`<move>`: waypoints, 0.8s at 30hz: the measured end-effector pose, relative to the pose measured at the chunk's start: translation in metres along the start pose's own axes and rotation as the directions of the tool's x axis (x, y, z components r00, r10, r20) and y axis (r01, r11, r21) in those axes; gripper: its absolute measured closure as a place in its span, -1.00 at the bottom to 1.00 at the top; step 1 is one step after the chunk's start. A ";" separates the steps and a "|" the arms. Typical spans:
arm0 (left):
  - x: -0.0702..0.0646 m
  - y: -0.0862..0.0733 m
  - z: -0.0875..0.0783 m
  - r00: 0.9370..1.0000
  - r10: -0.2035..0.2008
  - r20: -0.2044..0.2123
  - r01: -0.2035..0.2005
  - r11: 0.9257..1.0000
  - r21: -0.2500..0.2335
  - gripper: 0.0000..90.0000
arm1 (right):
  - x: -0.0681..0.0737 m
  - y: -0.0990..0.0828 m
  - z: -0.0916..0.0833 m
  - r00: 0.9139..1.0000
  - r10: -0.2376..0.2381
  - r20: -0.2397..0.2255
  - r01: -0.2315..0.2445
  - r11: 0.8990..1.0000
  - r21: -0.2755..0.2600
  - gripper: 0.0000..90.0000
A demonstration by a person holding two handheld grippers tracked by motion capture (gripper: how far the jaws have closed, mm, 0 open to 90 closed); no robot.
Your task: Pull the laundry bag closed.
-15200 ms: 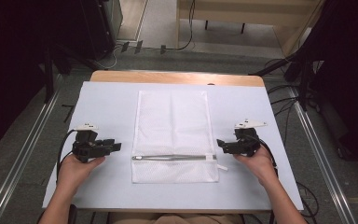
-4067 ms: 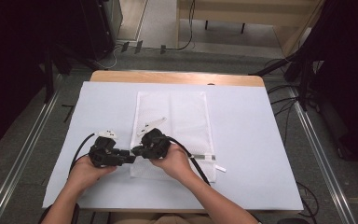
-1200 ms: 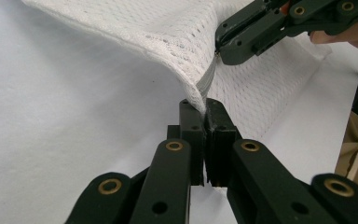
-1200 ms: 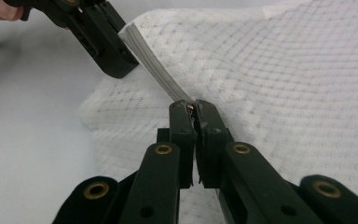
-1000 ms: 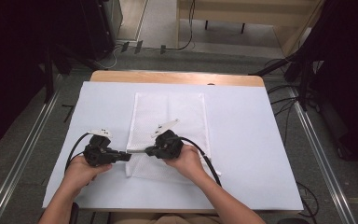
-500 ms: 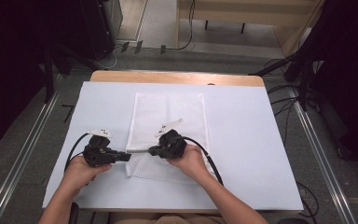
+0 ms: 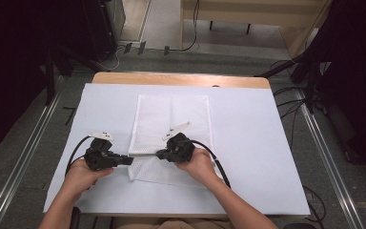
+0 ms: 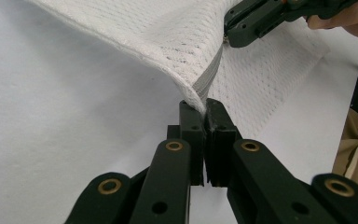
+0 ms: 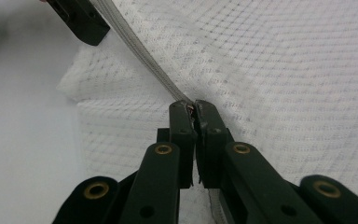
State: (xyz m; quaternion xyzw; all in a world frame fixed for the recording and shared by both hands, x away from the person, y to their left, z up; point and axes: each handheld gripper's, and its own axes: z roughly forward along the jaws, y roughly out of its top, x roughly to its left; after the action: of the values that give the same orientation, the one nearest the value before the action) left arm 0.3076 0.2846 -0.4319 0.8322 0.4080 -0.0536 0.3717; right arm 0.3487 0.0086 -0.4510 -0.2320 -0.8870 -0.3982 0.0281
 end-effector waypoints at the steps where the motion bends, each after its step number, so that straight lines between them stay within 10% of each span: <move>1: 0.000 0.000 0.000 1.000 -0.001 -0.001 0.001 1.000 -0.001 0.97 | 0.000 0.000 -0.001 1.000 0.001 0.003 -0.001 1.000 0.002 0.96; 24: 0.000 -0.002 -0.001 1.000 0.006 0.018 -0.006 1.000 0.003 0.96 | -0.009 -0.017 -0.015 1.000 0.013 0.014 -0.013 1.000 0.011 0.96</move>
State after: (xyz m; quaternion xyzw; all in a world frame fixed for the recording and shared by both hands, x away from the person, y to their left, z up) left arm 0.3061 0.2862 -0.4318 0.8336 0.4020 -0.0605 0.3740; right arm 0.3474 -0.0152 -0.4549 -0.2405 -0.8878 -0.3916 0.0259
